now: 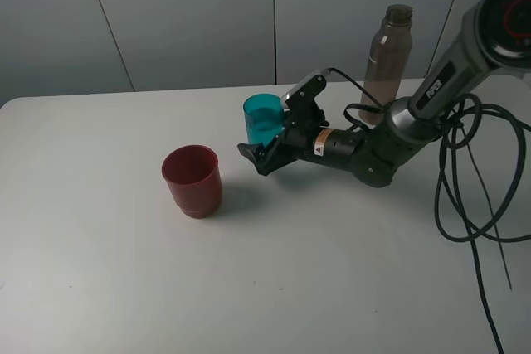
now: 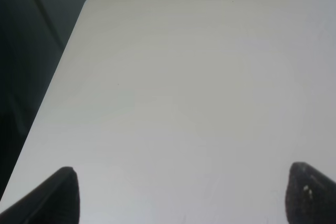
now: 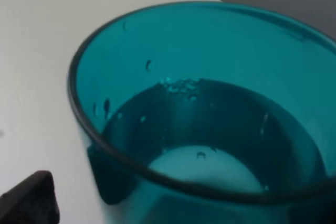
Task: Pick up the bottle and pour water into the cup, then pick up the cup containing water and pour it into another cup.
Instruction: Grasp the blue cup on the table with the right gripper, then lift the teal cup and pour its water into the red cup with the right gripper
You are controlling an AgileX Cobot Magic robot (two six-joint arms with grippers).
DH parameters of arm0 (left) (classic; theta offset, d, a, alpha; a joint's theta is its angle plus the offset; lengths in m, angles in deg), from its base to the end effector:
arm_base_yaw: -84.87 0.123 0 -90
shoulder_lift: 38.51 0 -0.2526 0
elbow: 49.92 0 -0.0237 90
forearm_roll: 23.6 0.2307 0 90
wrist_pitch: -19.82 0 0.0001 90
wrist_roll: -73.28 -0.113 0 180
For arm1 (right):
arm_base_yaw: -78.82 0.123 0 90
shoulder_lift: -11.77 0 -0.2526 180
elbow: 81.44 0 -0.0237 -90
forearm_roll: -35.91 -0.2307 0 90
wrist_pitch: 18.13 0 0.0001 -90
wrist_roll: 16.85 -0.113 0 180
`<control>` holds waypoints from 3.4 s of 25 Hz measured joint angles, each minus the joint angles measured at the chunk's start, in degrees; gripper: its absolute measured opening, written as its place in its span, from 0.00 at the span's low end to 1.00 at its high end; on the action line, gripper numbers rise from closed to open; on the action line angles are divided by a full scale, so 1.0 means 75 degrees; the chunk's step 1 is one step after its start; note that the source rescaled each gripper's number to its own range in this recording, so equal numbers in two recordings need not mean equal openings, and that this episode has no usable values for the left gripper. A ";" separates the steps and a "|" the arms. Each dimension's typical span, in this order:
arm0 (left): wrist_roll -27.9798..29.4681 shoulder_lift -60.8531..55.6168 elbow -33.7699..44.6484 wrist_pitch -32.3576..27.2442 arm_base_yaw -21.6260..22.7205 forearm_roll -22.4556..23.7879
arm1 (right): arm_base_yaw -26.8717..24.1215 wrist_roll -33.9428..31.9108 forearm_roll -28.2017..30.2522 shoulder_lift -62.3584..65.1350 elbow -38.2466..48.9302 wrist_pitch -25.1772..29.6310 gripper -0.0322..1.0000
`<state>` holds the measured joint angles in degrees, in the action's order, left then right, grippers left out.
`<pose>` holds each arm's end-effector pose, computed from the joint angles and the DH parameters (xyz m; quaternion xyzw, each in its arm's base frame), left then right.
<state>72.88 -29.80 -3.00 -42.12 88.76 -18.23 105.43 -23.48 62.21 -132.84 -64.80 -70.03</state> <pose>0.0265 0.0112 0.2590 -0.0286 0.8538 0.0661 0.5156 0.3404 0.2145 0.0180 -0.3526 0.7446 0.2232 0.5210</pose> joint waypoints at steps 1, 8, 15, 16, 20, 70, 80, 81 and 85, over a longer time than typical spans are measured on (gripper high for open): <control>0.0000 0.0000 0.0000 0.0000 0.0000 0.0000 | 0.0003 0.0000 0.0000 -0.0035 -0.0038 0.0000 0.99; 0.0000 0.0000 0.0000 0.0000 0.0000 0.0000 | 0.0020 -0.0041 -0.0016 -0.0103 -0.0296 -0.0015 0.99; 0.0000 0.0000 0.0000 0.0000 0.0000 0.0000 | 0.0079 -0.0309 -0.0016 -0.0418 -0.0647 -0.0015 0.99; 0.0000 0.0000 0.0000 0.0000 0.0000 0.0000 | 0.0113 -0.0309 -0.0016 -0.0450 -0.0712 -0.0015 0.99; 0.0000 0.0000 0.0000 0.0000 0.0000 0.0000 | 0.0156 -0.0309 -0.0016 -0.0516 -0.0803 -0.0031 0.99; 0.0053 0.0000 0.0000 0.0000 0.0000 0.0000 | 0.0172 -0.0322 0.0322 0.0802 -0.0803 0.0416 0.09; 0.0053 0.0000 0.0000 0.0000 0.0000 0.0000 | 0.0704 -0.0322 0.0600 0.1161 -0.0803 0.0801 0.09; 0.0053 0.0000 0.0000 0.0000 0.0000 0.0000 | 0.0761 -0.0322 0.0634 0.1161 -0.0803 0.0801 0.09; 0.0053 0.0000 0.0000 0.0000 0.0000 0.0000 | 0.0920 -0.0115 0.0868 0.1161 -0.0803 0.0907 0.09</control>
<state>73.28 -29.80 -3.00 -42.12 88.76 -18.23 112.33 -24.35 68.72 -124.13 -70.83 -63.23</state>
